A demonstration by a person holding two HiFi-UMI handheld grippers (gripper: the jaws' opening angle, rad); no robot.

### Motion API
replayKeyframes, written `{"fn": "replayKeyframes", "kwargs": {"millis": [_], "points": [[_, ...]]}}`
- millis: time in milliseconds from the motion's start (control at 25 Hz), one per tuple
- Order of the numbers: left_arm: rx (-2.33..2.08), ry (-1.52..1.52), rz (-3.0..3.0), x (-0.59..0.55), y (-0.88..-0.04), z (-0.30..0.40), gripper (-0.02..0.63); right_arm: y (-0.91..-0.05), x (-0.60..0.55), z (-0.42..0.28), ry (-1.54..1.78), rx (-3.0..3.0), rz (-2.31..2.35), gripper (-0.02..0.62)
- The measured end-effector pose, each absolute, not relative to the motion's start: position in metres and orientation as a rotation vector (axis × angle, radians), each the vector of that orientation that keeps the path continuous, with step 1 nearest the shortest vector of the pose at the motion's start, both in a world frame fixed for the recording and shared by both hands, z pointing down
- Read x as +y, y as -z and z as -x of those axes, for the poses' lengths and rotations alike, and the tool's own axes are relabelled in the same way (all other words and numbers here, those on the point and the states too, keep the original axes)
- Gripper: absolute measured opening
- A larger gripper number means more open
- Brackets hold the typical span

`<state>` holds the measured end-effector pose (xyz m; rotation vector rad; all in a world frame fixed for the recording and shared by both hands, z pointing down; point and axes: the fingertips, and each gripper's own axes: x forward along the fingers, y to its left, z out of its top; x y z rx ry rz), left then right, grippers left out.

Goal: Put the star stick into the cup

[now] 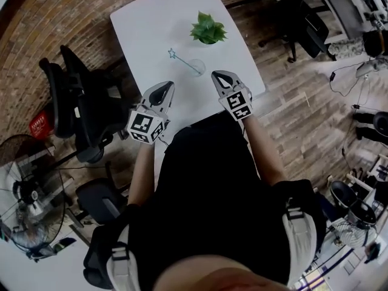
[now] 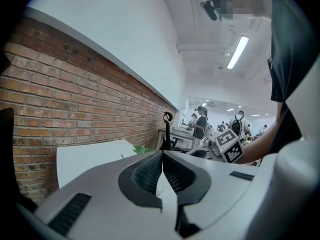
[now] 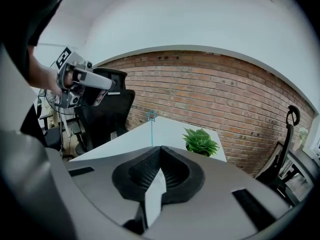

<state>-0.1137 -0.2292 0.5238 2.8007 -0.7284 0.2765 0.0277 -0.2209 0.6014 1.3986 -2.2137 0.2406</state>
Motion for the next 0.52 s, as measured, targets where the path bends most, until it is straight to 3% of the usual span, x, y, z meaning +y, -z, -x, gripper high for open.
{"fn": "replayKeyframes", "kwargs": {"millis": [520], "points": [[-0.685,-0.222,-2.781,-0.232,-0.530,0.088,0.021,-0.597,-0.212,-0.025,-0.224,-2.207,-1.325,-0.003]]}}
